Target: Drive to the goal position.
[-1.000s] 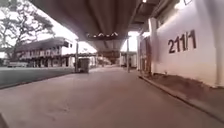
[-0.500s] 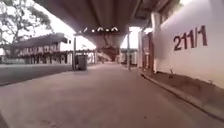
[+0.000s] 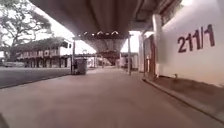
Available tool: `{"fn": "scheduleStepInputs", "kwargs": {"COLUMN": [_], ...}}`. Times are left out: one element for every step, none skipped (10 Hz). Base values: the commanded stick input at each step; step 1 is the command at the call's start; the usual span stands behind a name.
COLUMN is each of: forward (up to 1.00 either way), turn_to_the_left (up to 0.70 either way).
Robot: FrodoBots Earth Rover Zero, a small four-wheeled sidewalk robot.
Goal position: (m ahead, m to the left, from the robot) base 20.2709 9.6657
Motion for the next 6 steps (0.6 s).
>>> {"fn": "scheduleStepInputs", "kwargs": {"forward": [0.85,0.85,0.85,0.85,0.85,0.85], "turn_to_the_left": [0.00,0.00,0.00,0.00,0.00,0.00]}}
